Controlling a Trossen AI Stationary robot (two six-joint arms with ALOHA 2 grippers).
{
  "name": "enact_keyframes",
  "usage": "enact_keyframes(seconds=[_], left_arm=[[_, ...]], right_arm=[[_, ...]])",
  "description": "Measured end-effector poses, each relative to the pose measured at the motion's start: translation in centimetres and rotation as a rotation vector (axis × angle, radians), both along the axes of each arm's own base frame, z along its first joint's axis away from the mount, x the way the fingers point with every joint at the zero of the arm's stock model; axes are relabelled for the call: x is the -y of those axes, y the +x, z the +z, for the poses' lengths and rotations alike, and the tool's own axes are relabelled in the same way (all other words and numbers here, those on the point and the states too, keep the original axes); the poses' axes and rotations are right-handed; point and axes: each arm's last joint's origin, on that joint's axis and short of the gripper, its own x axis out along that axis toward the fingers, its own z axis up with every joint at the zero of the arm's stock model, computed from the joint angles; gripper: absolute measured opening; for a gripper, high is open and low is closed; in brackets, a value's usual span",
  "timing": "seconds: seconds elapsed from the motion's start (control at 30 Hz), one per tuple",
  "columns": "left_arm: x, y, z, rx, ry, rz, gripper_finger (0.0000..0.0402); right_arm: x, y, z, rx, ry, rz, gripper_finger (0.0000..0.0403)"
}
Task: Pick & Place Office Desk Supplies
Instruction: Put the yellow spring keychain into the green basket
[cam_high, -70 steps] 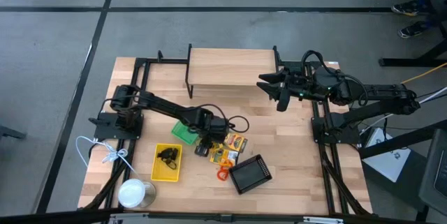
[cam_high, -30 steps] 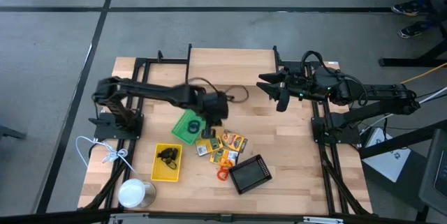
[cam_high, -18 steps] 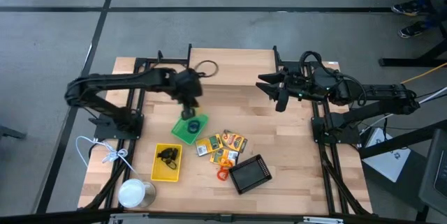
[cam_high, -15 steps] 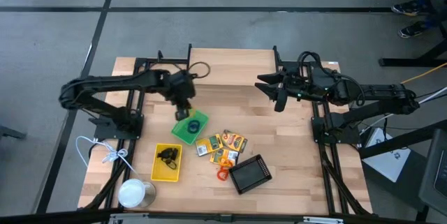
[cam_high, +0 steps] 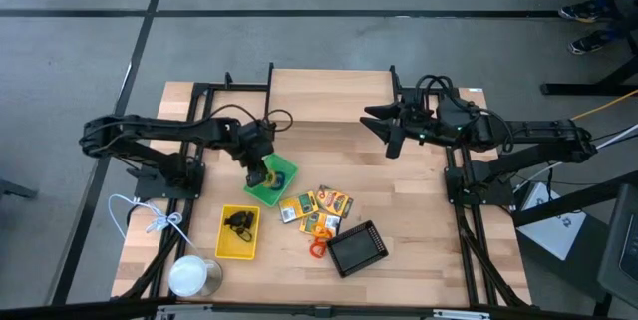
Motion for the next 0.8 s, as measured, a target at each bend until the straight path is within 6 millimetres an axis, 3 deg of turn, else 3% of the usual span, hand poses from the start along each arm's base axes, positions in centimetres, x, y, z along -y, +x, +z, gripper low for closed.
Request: enact_keyframes(seconds=[0.23, 0.37, 0.57, 0.8], left_arm=[[-0.2, 0.3, 0.4, 0.014, 0.003, 0.072, 0.0139], [0.1, 1.6, 2.1, 0.125, -0.028, 0.067, 0.0161], [2.2, 4.5, 6.7, 0.36, 0.008, -0.021, 0.0157], [4.2, 7.8, 8.0, 0.423, 0.01, 0.0, 0.0142]], right_arm=[[0.0, 0.0, 0.0, -0.001, 0.002, 0.0, 0.0197], [0.0, 0.0, 0.1, 0.008, 0.002, 0.0, 0.0197], [0.0, -0.2, 1.5, 0.123, -0.063, 0.002, 0.0197], [0.0, -1.8, 2.5, 0.192, -0.006, 0.019, 0.0197]])
